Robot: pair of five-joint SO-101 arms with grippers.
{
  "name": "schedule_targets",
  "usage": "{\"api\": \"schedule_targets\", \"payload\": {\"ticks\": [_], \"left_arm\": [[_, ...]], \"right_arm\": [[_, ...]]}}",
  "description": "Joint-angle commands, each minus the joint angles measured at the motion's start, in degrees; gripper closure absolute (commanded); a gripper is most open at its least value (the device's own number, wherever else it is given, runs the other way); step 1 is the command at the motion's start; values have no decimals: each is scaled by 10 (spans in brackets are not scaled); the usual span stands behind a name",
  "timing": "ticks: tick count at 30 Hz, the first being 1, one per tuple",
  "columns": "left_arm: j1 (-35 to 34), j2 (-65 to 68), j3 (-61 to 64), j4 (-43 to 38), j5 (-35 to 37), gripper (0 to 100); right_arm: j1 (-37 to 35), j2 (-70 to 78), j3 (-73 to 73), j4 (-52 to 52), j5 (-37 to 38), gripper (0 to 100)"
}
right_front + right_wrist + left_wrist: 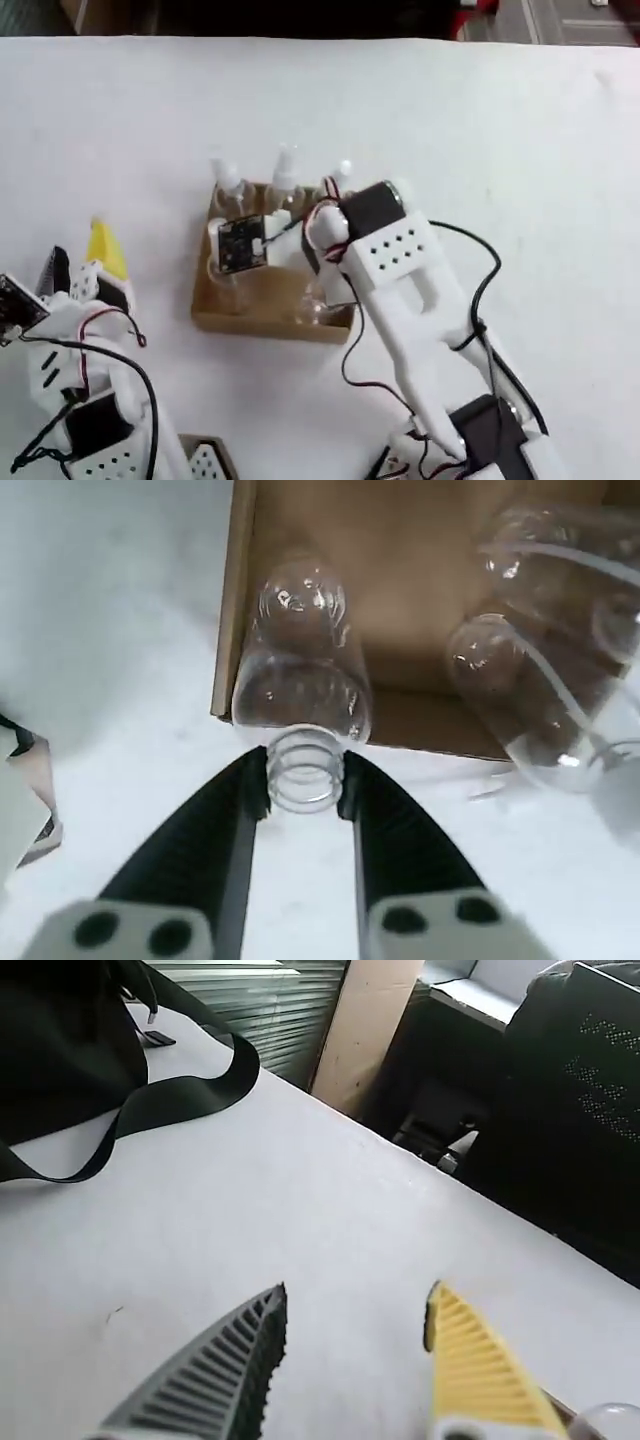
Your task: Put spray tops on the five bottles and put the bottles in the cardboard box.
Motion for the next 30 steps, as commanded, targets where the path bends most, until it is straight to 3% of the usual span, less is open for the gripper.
{"api": "schedule_targets", "payload": {"ticks": [1,19,30], "left_arm": [[4,0,-5,-15,4,786],[4,0,-5,-15,4,786],[4,0,-5,-15,4,786]], "right_arm": [[-6,-3,-24,-19,4,981],[-57,1,-20,-29,8,978],[-34,-3,-25,-29,8,977]]}}
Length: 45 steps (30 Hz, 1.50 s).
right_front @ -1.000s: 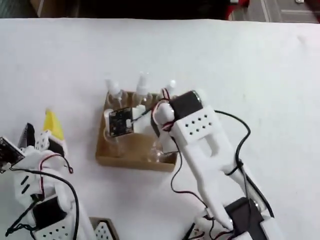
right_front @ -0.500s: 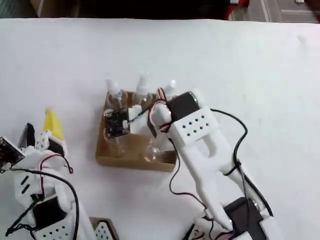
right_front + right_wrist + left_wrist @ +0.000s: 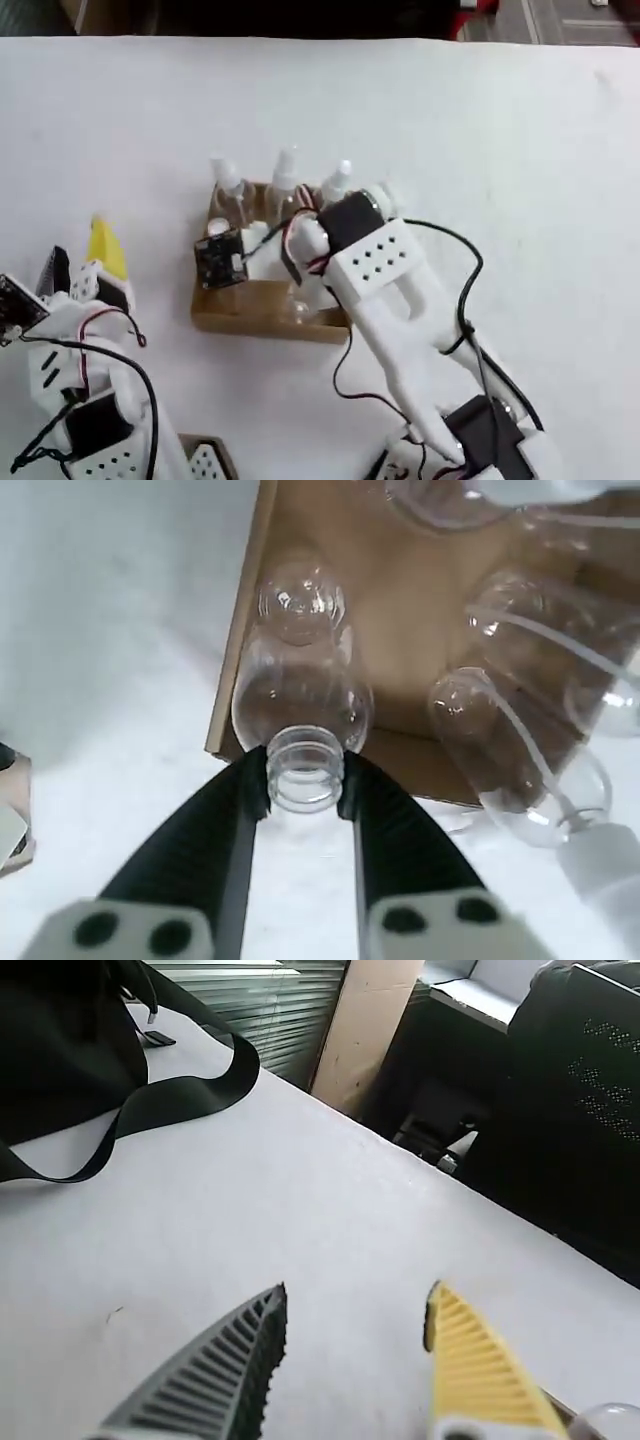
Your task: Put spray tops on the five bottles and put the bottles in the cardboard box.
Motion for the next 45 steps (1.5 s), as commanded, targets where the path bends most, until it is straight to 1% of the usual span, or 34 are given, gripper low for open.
{"api": "schedule_targets", "payload": {"ticks": [1,10,16,23,31,34,45], "left_arm": [[4,0,-5,-15,4,786],[4,0,-5,-15,4,786],[4,0,-5,-15,4,786],[4,0,-5,-15,4,786],[4,0,-5,-15,4,786],[4,0,-5,-15,4,786],[4,0,-5,-16,4,786]], "right_arm": [[22,-2,-24,-5,6,977],[24,-1,-23,-5,7,978],[45,-7,-31,-1,4,978],[48,-2,-32,-5,4,978],[45,90,-35,-1,3,977],[45,92,-35,-5,2,977],[-6,80,-35,-6,2,976]]}}
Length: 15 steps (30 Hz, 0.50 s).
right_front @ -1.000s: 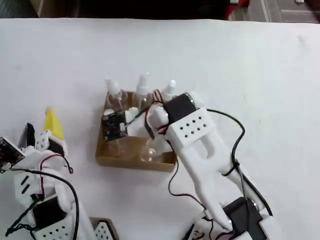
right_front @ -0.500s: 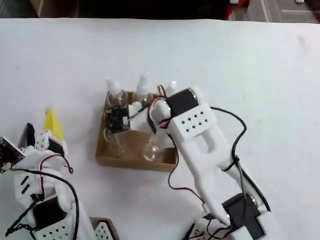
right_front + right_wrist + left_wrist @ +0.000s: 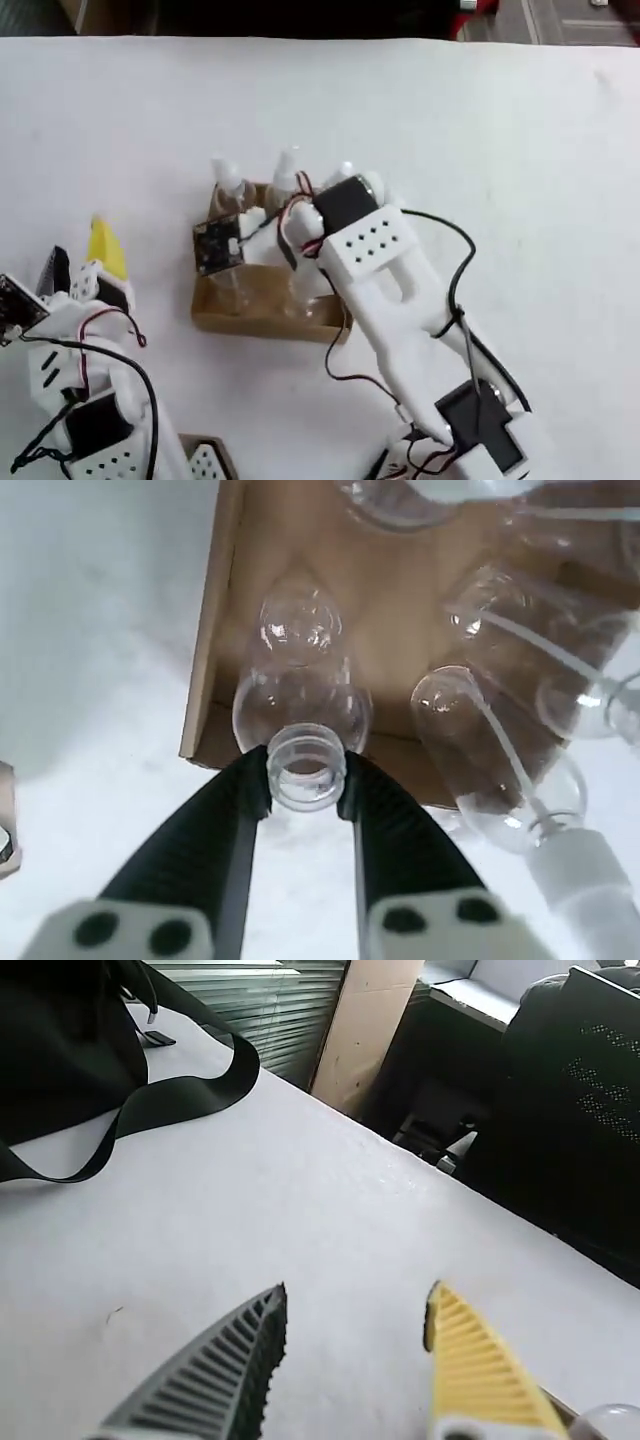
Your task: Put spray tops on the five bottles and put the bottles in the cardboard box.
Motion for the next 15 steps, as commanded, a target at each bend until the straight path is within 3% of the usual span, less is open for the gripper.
{"api": "schedule_targets", "payload": {"ticks": [1,7,12,15], "left_arm": [[4,0,-5,-16,4,786],[4,0,-5,-16,4,786],[4,0,-5,-16,4,786],[4,0,-5,-16,4,786]], "right_arm": [[-20,2,2,-3,3,976],[-22,2,2,-3,2,972],[-20,2,0,-8,-31,849],[-20,2,0,-15,-33,833]]}}
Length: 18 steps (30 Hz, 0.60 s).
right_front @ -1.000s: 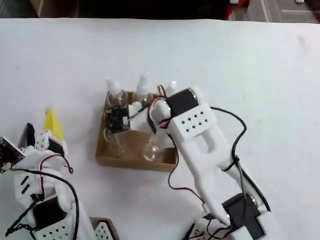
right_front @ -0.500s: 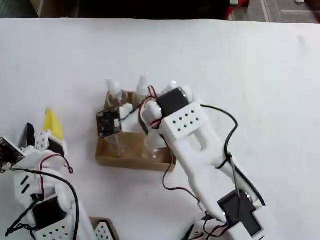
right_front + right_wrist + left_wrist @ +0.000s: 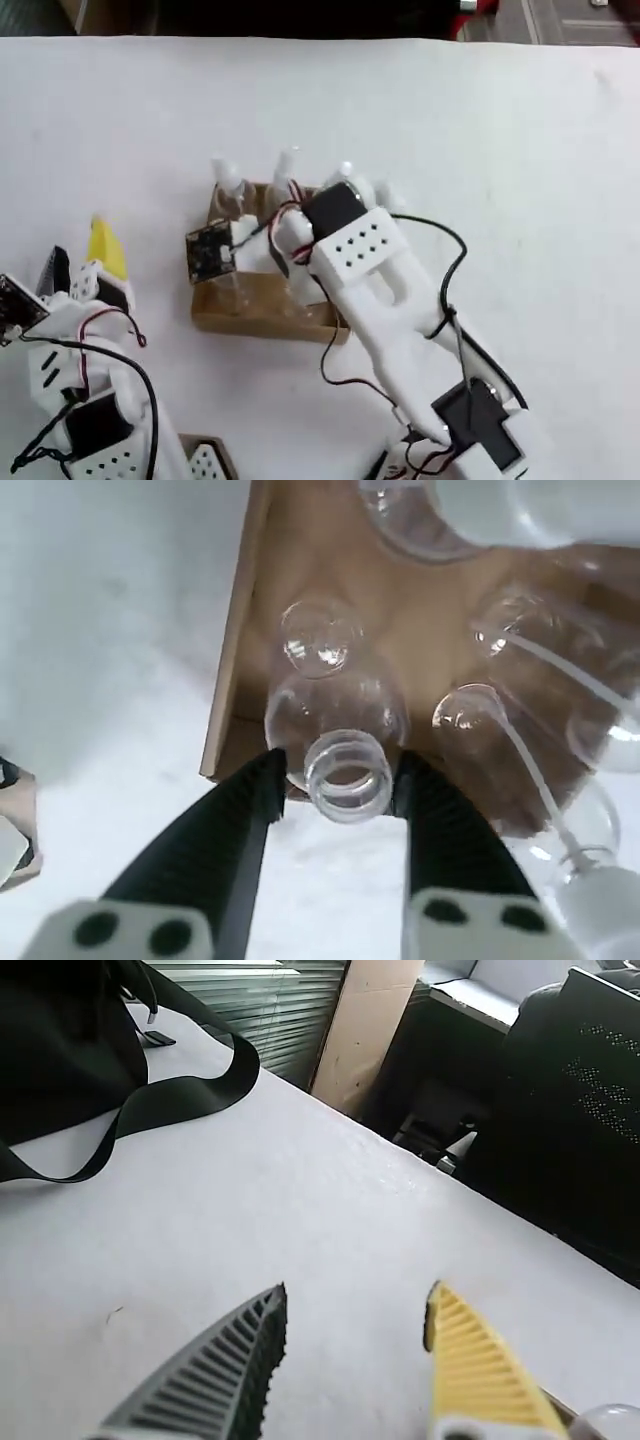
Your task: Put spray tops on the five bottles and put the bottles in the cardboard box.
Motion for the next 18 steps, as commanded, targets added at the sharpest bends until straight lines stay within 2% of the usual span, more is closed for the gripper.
{"api": "schedule_targets", "payload": {"ticks": [1,11,18], "left_arm": [[4,0,-5,-16,4,786],[4,0,-5,-16,4,786],[4,0,-5,-16,4,786]], "right_arm": [[0,-5,-6,-13,-11,833],[-3,-11,-18,-7,-15,829],[0,-11,-107,57,-16,828]]}}
